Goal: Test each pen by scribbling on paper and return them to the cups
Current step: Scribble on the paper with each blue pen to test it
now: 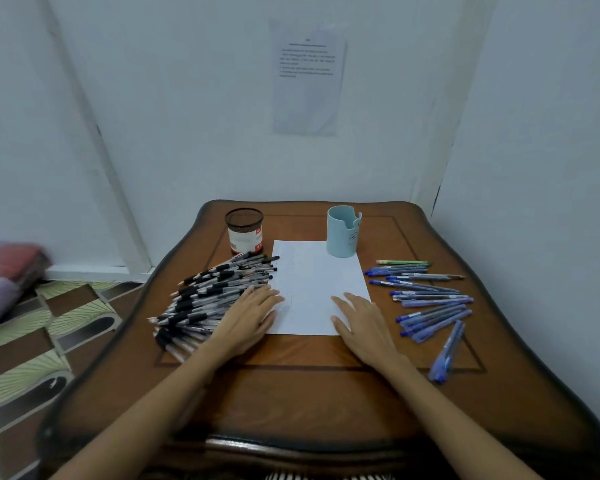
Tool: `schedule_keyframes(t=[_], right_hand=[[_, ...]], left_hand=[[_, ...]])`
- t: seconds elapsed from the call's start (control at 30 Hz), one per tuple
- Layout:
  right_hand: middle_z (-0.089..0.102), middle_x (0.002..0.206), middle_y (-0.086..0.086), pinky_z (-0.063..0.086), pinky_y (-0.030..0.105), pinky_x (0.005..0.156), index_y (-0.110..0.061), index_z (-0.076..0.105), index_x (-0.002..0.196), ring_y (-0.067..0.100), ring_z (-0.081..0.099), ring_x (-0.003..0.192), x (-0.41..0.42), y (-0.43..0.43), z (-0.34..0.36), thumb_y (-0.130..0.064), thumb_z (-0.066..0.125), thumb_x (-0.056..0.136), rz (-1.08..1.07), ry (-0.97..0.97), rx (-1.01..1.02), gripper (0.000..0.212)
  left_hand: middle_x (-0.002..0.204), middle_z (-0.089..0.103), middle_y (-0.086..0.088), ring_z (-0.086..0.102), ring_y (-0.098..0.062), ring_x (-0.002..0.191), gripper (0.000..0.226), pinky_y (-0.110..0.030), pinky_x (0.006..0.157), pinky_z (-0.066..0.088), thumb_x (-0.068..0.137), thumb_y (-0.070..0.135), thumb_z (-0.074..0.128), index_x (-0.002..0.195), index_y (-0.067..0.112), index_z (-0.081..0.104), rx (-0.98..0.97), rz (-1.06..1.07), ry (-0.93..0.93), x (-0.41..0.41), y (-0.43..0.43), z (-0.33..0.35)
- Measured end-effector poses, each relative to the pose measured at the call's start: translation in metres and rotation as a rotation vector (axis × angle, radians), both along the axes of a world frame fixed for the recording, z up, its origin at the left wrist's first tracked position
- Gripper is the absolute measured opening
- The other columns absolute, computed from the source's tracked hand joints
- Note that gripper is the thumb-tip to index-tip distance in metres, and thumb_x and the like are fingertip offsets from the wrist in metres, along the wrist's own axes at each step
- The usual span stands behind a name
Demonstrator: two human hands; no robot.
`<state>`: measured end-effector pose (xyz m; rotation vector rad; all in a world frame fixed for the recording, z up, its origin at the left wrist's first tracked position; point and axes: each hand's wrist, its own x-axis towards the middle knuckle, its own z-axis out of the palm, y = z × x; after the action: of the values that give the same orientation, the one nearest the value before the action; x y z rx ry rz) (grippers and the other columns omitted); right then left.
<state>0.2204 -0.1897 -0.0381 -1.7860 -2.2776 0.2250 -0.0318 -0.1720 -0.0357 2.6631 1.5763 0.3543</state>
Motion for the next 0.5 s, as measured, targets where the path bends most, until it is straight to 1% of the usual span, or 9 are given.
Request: schedule_keyframes(t=[0.07, 0.13, 0.2, 0.27, 0.33, 0.37, 0.43, 0.47, 0.5], right_hand=[[0.010, 0.159, 0.003, 0.005, 0.041, 0.117, -0.030, 0.016, 0.150, 0.021, 0.008, 0.146, -0.026, 0.000, -0.001, -0.047, 0.026, 0.100, 0.004, 0.015, -0.068, 0.053], [0.002, 0.160, 0.003, 0.000, 0.044, 0.117, -0.033, 0.012, 0.150, 0.022, 0.001, 0.147, -0.044, 0.001, -0.005, -0.050, 0.024, 0.099, 0.017, 0.015, -0.162, 0.055], [-0.001, 0.160, 0.003, -0.002, 0.044, 0.116, -0.034, 0.014, 0.150, 0.022, -0.003, 0.147, -0.048, -0.001, -0.007, -0.052, 0.025, 0.099, 0.028, 0.001, -0.197, 0.055], [0.002, 0.160, 0.000, -0.002, 0.043, 0.117, -0.035, 0.022, 0.148, 0.020, -0.002, 0.147, -0.038, -0.007, -0.007, -0.050, 0.029, 0.099, 0.049, 0.028, -0.197, 0.053], [0.008, 0.159, -0.003, 0.001, 0.042, 0.117, -0.034, 0.032, 0.144, 0.017, 0.003, 0.146, -0.019, -0.017, -0.006, -0.049, 0.034, 0.098, 0.063, 0.073, -0.204, 0.048], [0.015, 0.158, -0.004, 0.003, 0.042, 0.117, -0.032, 0.040, 0.138, 0.015, 0.008, 0.145, -0.009, -0.022, -0.006, -0.048, 0.037, 0.097, 0.053, 0.100, -0.196, 0.044], [0.032, 0.148, -0.005, 0.011, 0.042, 0.117, -0.033, 0.052, 0.114, 0.012, 0.025, 0.138, 0.008, -0.032, -0.004, -0.048, 0.044, 0.095, 0.014, 0.174, -0.154, 0.026], [0.039, 0.141, -0.006, 0.017, 0.043, 0.116, -0.034, 0.053, 0.102, 0.010, 0.033, 0.132, 0.013, -0.036, -0.002, -0.049, 0.048, 0.092, -0.010, 0.203, -0.140, 0.018], [0.044, 0.134, -0.007, 0.023, 0.042, 0.114, -0.034, 0.051, 0.094, 0.009, 0.038, 0.125, 0.015, -0.039, 0.000, -0.051, 0.052, 0.089, -0.034, 0.215, -0.132, 0.018]], left_hand=[[0.145, 0.042, -0.003, 0.029, -0.018, 0.140, 0.073, -0.028, 0.113, -0.004, 0.087, 0.050, 0.003, 0.137, 0.018, 0.046, 0.042, 0.023, 0.013, 0.004, 0.000, 0.002], [0.149, 0.037, -0.002, 0.023, -0.018, 0.143, 0.081, -0.030, 0.110, -0.010, 0.082, 0.052, -0.003, 0.140, 0.018, 0.041, 0.059, 0.099, 0.036, 0.004, 0.000, 0.003], [0.152, 0.031, -0.002, 0.017, -0.019, 0.145, 0.088, -0.038, 0.109, -0.014, 0.077, 0.054, -0.009, 0.143, 0.019, 0.037, 0.063, 0.186, 0.079, -0.002, 0.001, 0.000], [0.155, 0.024, -0.001, 0.010, -0.018, 0.146, 0.092, -0.046, 0.112, -0.012, 0.074, 0.057, -0.013, 0.147, 0.021, 0.030, 0.028, 0.234, 0.126, -0.009, 0.002, -0.007], [0.157, 0.017, 0.002, 0.006, -0.016, 0.146, 0.094, -0.048, 0.114, -0.010, 0.072, 0.059, -0.016, 0.149, 0.025, 0.023, -0.014, 0.247, 0.136, -0.013, 0.004, -0.012], [0.157, 0.017, 0.002, 0.006, -0.015, 0.146, 0.093, -0.047, 0.114, -0.010, 0.072, 0.060, -0.016, 0.150, 0.026, 0.021, -0.016, 0.249, 0.115, -0.014, 0.005, -0.013], [0.157, 0.018, 0.004, 0.007, -0.014, 0.146, 0.093, -0.046, 0.114, -0.010, 0.072, 0.062, -0.016, 0.150, 0.026, 0.019, -0.013, 0.254, 0.085, -0.013, 0.007, -0.012], [0.156, 0.019, 0.004, 0.008, -0.013, 0.146, 0.093, -0.046, 0.114, -0.010, 0.072, 0.063, -0.017, 0.150, 0.026, 0.019, -0.010, 0.251, 0.072, -0.013, 0.007, -0.012], [0.156, 0.020, 0.004, 0.009, -0.013, 0.145, 0.095, -0.046, 0.114, -0.010, 0.072, 0.066, -0.017, 0.149, 0.026, 0.021, -0.009, 0.242, 0.046, -0.013, 0.008, -0.011]])
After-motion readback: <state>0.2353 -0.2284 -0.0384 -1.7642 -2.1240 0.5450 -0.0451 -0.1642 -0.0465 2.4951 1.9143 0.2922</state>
